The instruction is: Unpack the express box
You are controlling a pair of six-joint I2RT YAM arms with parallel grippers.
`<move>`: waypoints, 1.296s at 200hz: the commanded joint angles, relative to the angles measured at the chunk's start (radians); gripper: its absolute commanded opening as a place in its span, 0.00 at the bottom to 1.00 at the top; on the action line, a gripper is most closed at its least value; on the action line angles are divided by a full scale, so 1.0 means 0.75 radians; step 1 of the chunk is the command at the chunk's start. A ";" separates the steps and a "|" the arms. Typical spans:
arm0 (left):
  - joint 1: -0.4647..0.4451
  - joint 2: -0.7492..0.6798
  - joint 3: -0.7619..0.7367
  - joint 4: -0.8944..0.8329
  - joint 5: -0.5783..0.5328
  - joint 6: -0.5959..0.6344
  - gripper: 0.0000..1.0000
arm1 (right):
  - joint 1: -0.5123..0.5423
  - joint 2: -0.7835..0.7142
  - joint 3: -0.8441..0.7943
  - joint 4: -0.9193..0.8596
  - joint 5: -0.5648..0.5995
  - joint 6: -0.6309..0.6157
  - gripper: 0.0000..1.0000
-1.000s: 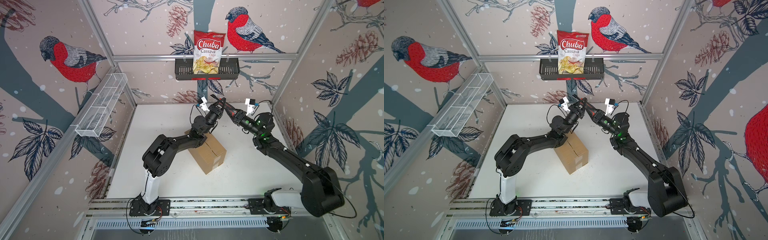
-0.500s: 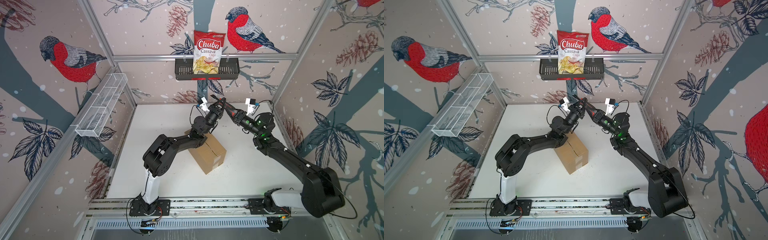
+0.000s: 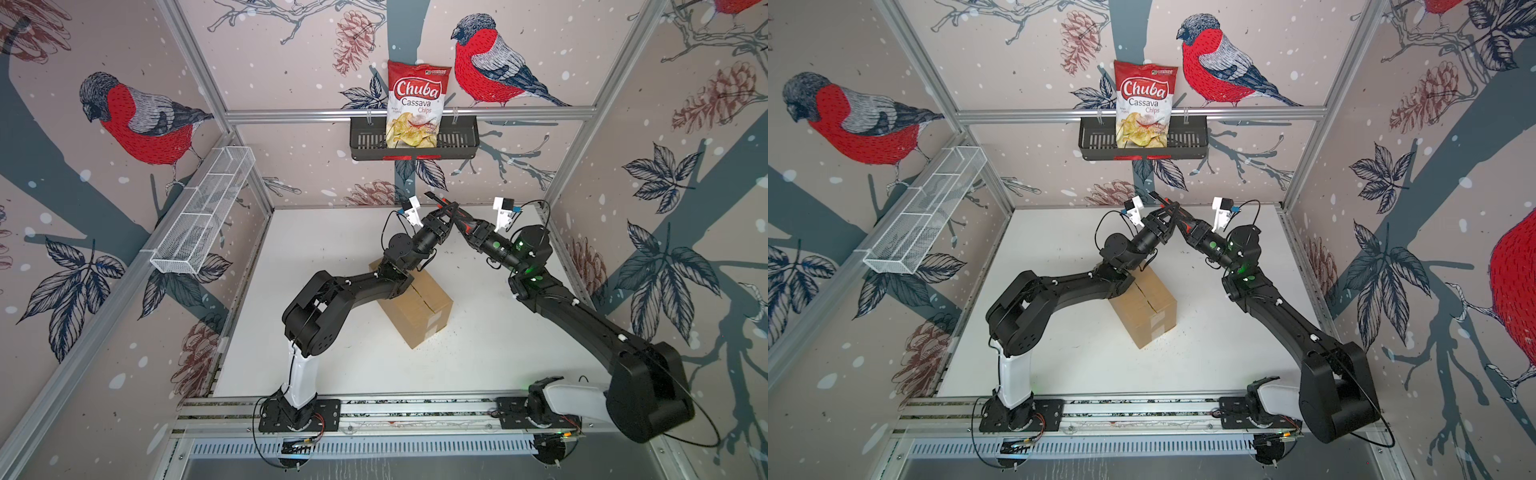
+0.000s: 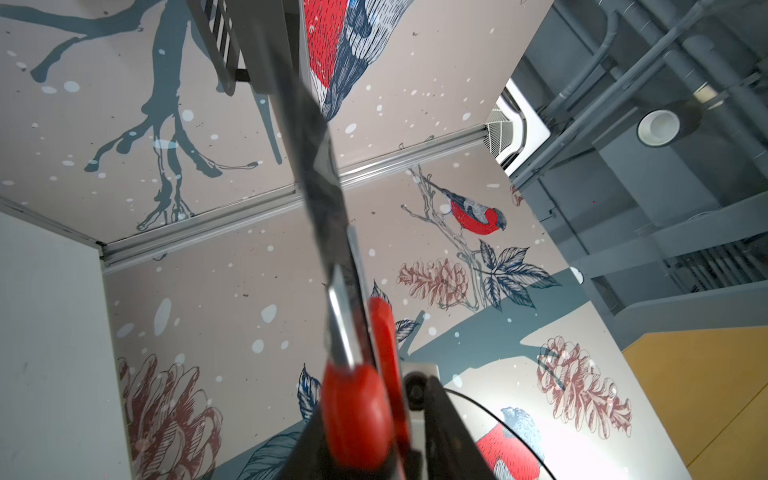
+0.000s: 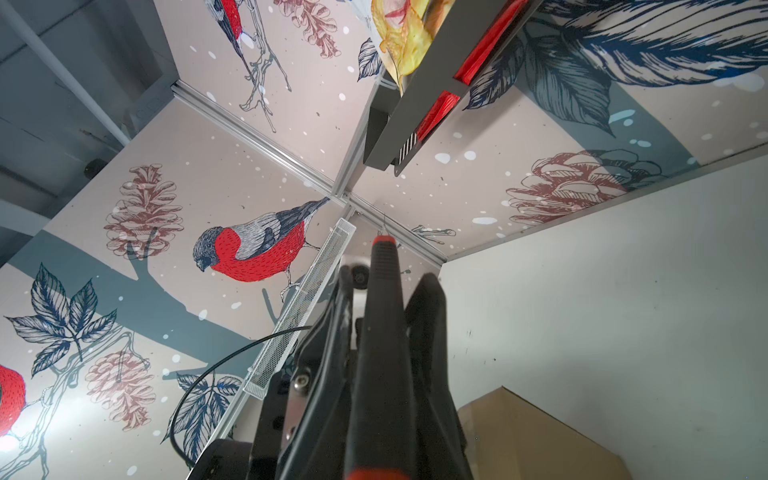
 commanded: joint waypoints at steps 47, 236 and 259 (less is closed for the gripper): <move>-0.001 -0.106 -0.060 -0.065 0.046 0.145 0.53 | -0.007 -0.020 0.030 -0.010 0.046 -0.049 0.00; 0.012 -0.966 -0.497 -1.211 -0.146 0.597 0.92 | -0.065 -0.170 0.170 -0.638 0.250 -0.525 0.00; 0.033 -1.109 -0.486 -1.508 -0.259 0.639 0.96 | -0.064 -0.176 0.187 -0.714 0.257 -0.586 0.00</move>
